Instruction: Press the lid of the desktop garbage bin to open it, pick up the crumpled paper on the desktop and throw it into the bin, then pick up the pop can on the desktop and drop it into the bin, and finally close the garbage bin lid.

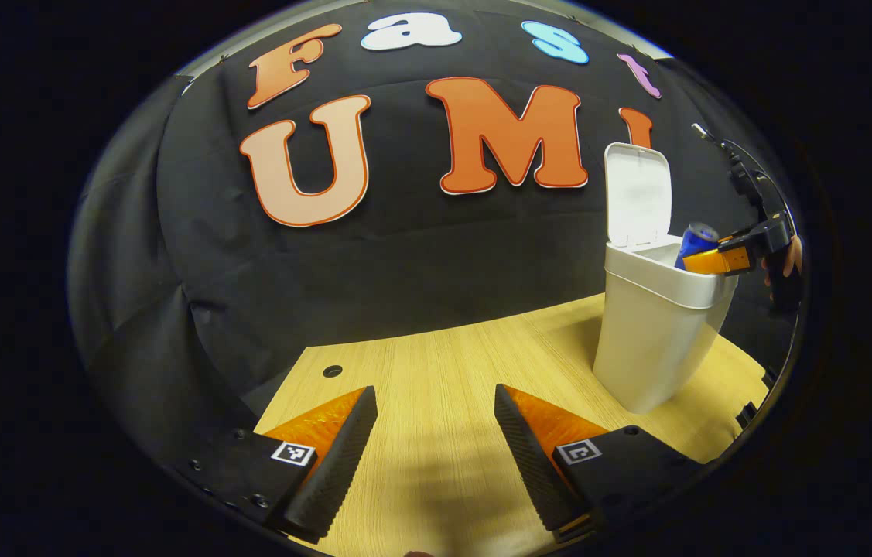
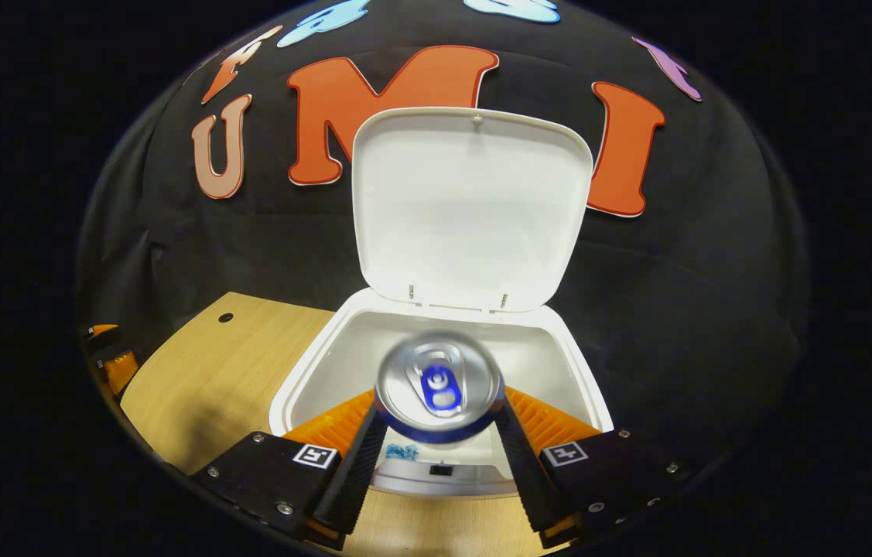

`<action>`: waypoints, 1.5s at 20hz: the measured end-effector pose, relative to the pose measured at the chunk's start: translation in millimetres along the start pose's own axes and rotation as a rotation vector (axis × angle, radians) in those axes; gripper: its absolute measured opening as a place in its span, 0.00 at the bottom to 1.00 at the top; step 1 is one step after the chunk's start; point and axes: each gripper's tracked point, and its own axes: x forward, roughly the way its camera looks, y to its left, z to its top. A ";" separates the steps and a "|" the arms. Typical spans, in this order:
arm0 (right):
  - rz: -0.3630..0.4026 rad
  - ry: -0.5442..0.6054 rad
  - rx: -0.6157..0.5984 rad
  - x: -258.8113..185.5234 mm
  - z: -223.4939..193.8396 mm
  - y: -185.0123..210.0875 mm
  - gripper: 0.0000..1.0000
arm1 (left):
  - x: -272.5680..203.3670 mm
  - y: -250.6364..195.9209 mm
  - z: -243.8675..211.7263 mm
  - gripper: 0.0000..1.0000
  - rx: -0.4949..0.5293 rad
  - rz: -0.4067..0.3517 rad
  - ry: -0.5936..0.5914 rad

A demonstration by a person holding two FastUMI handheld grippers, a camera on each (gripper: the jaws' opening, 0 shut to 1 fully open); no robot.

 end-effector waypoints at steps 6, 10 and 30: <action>-0.005 -0.017 0.009 -0.6 11.2 0.1 0.82 | 3.0 8.5 1.4 0.98 0.003 0.016 -0.005; -0.021 -0.053 0.000 -7.9 42.0 -1.6 0.81 | 4.2 11.3 1.6 0.98 -0.004 0.017 -0.009; -0.079 -0.288 -0.097 -38.0 198.5 -12.3 0.80 | 3.8 34.1 -12.9 0.98 -0.074 0.025 -0.004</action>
